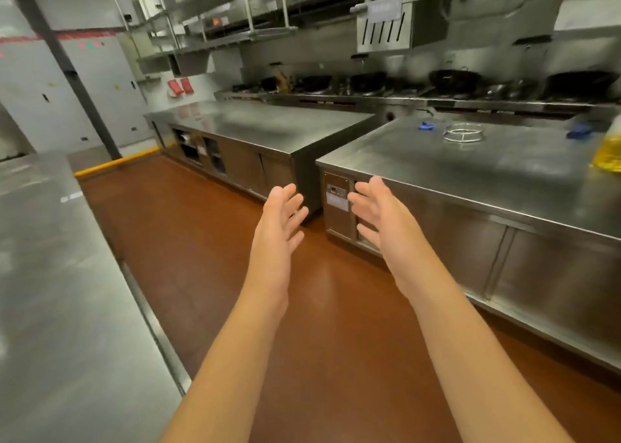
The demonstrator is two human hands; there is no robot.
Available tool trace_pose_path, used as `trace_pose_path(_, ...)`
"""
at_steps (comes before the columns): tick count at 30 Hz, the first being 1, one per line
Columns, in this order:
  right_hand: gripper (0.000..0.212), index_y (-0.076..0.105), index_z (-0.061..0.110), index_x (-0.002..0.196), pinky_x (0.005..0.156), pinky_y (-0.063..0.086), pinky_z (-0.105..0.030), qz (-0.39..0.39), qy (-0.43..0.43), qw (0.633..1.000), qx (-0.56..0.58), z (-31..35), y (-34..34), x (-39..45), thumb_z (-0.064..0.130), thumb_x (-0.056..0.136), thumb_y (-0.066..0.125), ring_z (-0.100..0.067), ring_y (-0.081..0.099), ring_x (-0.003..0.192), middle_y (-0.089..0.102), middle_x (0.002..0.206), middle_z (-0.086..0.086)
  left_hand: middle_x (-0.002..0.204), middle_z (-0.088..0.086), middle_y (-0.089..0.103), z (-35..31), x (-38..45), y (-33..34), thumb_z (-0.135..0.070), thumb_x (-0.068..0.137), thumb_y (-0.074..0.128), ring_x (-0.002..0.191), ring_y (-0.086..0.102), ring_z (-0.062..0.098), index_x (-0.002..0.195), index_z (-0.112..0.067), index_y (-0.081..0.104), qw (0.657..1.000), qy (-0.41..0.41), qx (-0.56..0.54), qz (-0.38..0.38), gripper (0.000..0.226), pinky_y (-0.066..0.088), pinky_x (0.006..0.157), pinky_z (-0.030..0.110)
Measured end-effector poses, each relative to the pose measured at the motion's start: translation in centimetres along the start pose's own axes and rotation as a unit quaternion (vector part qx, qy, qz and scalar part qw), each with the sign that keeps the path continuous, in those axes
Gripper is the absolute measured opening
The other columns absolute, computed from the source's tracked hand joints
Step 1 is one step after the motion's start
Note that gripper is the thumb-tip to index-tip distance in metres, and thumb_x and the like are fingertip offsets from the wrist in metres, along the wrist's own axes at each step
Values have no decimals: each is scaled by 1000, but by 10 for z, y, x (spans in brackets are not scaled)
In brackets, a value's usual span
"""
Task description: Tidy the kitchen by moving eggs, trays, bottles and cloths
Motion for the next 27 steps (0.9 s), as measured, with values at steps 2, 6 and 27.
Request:
trace_pose_path(2, 58, 40, 28, 149, 119, 30, -46, -23, 5, 1000, 20, 7, -19, 9, 58, 100, 29, -16, 43, 139, 50, 148, 7, 144, -6, 57, -1, 19, 22, -53, 104, 27, 129, 55, 9, 146, -27, 48, 1000, -2, -16, 24, 53, 37, 116, 41)
trace_pose_path(6, 57, 45, 21, 146, 118, 33, -46, -55, -6, 997, 54, 18, -46, 37, 53, 102, 29, -15, 47, 135, 53, 145, 2, 142, -6, 58, 0, 58, 57, -54, 104, 28, 127, 57, 8, 144, -27, 51, 997, -2, -48, 60, 54, 39, 115, 41)
trace_pose_path(27, 55, 52, 20, 139, 107, 45, -39, -197, -17, 976, 88, -4, -110, 202, 55, 101, 33, -12, 56, 124, 62, 133, 2, 152, -7, 48, 40, 259, 151, -62, 101, 20, 136, 47, 8, 152, -32, 39, 971, -22, -100, 215, 62, 29, 120, 44)
Point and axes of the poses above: each hand's wrist, its own x-axis towards the middle knuckle, its own y-axis out of the palm, z = x × y, the point moved 5 cm from there along x, towards the middle knuckle
